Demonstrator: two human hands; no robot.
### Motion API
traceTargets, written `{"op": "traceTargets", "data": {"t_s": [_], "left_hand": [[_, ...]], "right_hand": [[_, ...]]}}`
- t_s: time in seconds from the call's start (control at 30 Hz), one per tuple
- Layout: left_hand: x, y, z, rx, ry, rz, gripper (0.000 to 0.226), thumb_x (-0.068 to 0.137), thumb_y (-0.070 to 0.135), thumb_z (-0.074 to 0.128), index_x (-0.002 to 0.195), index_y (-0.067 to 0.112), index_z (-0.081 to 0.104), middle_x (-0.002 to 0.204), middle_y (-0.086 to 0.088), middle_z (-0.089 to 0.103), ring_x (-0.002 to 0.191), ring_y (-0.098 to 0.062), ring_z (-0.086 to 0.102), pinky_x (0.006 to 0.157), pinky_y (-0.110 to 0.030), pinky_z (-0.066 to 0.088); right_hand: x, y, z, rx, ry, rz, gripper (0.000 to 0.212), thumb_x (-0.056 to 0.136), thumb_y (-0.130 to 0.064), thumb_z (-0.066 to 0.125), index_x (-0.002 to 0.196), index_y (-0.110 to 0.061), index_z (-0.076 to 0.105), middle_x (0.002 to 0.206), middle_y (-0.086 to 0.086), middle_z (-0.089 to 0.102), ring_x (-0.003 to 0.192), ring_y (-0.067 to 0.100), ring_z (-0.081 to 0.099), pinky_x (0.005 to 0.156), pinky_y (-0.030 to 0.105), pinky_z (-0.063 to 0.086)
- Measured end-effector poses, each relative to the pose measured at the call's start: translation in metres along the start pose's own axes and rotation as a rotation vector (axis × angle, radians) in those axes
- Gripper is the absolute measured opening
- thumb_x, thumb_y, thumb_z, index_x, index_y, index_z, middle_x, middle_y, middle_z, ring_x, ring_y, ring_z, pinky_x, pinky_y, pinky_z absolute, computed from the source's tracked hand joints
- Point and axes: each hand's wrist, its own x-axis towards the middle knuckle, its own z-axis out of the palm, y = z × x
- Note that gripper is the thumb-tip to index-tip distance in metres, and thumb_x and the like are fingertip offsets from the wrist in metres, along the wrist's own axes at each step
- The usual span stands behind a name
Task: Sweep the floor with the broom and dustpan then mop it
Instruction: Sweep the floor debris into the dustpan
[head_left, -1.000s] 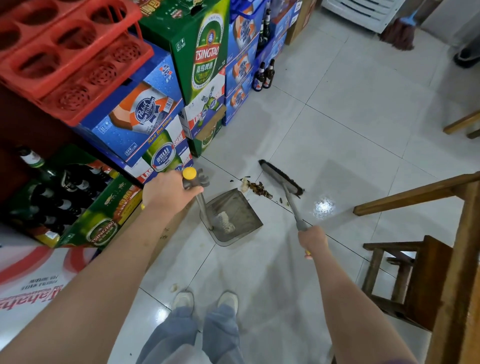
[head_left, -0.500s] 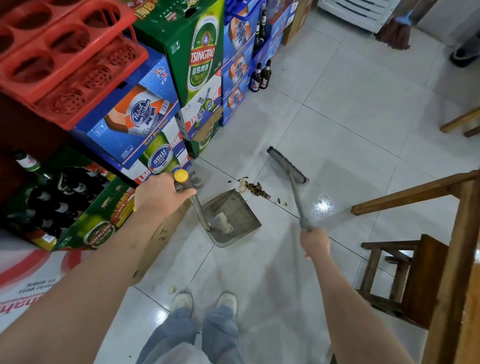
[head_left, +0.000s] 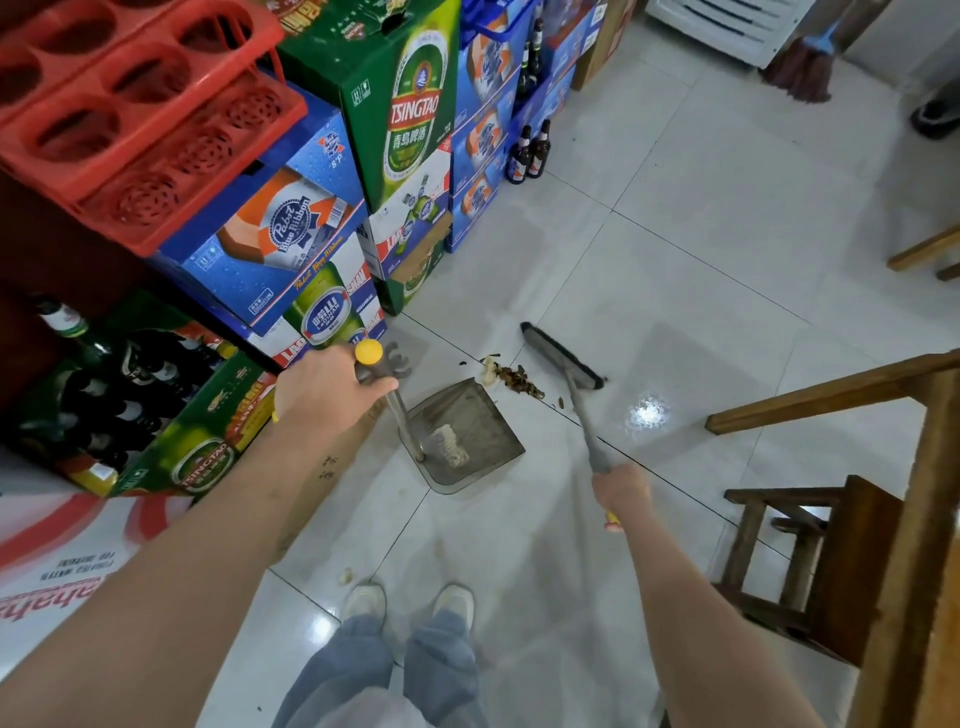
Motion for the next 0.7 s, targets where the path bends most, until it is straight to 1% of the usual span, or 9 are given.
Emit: {"op": "traceTargets", "data": {"t_s": [0.03,0.07,0.13,0.27,0.37,0.43,0.53,0.63,0.7], "left_hand": [[0.0,0.0,0.001,-0.004,0.0,-0.001,0.051,0.075,0.062,0.067,0.086,0.012,0.061,0.086,-0.01,0.068,0.087,-0.032,0.066,0.067,-0.031,0.047],[-0.001,-0.001,0.002,-0.008,-0.002,0.001,0.051,0.074,0.063,0.066,0.084,0.013,0.06,0.083,-0.009,0.067,0.084,-0.031,0.066,0.066,-0.031,0.048],[-0.003,-0.002,0.003,-0.024,-0.007,0.009,0.051,0.073,0.065,0.066,0.079,0.014,0.059,0.078,-0.007,0.066,0.079,-0.029,0.066,0.065,-0.03,0.051],[-0.008,-0.002,0.003,-0.042,-0.01,0.01,0.05,0.072,0.066,0.066,0.07,0.017,0.056,0.071,-0.003,0.061,0.075,-0.027,0.066,0.065,-0.033,0.055],[-0.011,-0.001,0.004,-0.035,-0.003,0.02,0.049,0.074,0.063,0.067,0.077,0.014,0.061,0.076,-0.005,0.064,0.078,-0.026,0.065,0.061,-0.028,0.049],[-0.012,-0.003,0.006,-0.026,-0.006,0.021,0.05,0.074,0.062,0.067,0.081,0.013,0.063,0.08,-0.006,0.065,0.08,-0.027,0.065,0.06,-0.027,0.045],[-0.012,-0.007,0.011,-0.02,0.005,0.016,0.053,0.074,0.064,0.067,0.083,0.012,0.063,0.082,-0.007,0.066,0.08,-0.029,0.065,0.061,-0.028,0.045],[-0.012,-0.008,0.015,-0.021,0.02,0.018,0.054,0.073,0.064,0.067,0.084,0.011,0.063,0.082,-0.008,0.067,0.079,-0.028,0.066,0.061,-0.029,0.046],[-0.011,-0.009,0.017,-0.016,0.027,0.017,0.054,0.073,0.064,0.067,0.084,0.011,0.062,0.082,-0.008,0.067,0.08,-0.028,0.066,0.062,-0.029,0.046]], "right_hand": [[-0.006,0.006,0.006,-0.017,-0.009,-0.001,0.018,0.092,-0.015,0.043,0.088,-0.001,0.053,0.064,0.015,0.063,0.06,0.03,0.064,0.027,0.015,0.034],[-0.013,0.012,0.011,-0.025,-0.019,-0.004,0.02,0.092,-0.016,0.043,0.091,0.0,0.054,0.069,0.016,0.063,0.056,0.028,0.062,0.026,0.015,0.033],[-0.023,0.022,0.021,-0.026,-0.025,-0.01,0.024,0.09,-0.017,0.044,0.101,-0.001,0.058,0.087,0.017,0.062,0.051,0.027,0.059,0.028,0.022,0.04],[-0.034,0.04,0.034,-0.011,0.019,-0.032,0.029,0.088,-0.021,0.045,0.103,-0.003,0.061,0.087,0.013,0.06,0.064,0.033,0.064,0.049,0.034,0.055],[-0.037,0.057,0.044,-0.007,0.078,-0.051,0.033,0.087,-0.028,0.046,0.104,-0.006,0.063,0.093,0.015,0.064,0.083,0.04,0.067,0.07,0.042,0.059],[-0.037,0.061,0.044,0.005,0.096,-0.046,0.033,0.087,-0.029,0.046,0.105,-0.008,0.064,0.097,0.016,0.067,0.086,0.04,0.067,0.076,0.044,0.058],[-0.027,0.046,0.032,0.023,0.111,-0.051,0.032,0.089,-0.027,0.046,0.106,-0.006,0.064,0.096,0.015,0.066,0.085,0.038,0.067,0.075,0.046,0.058],[-0.017,0.023,0.019,0.053,0.097,-0.026,0.029,0.09,-0.022,0.047,0.106,-0.003,0.062,0.089,0.015,0.063,0.065,0.032,0.064,0.067,0.047,0.06],[-0.017,0.012,0.015,0.062,0.071,0.0,0.029,0.09,-0.02,0.047,0.109,-0.002,0.06,0.096,0.017,0.064,0.054,0.027,0.061,0.058,0.045,0.06]]}}
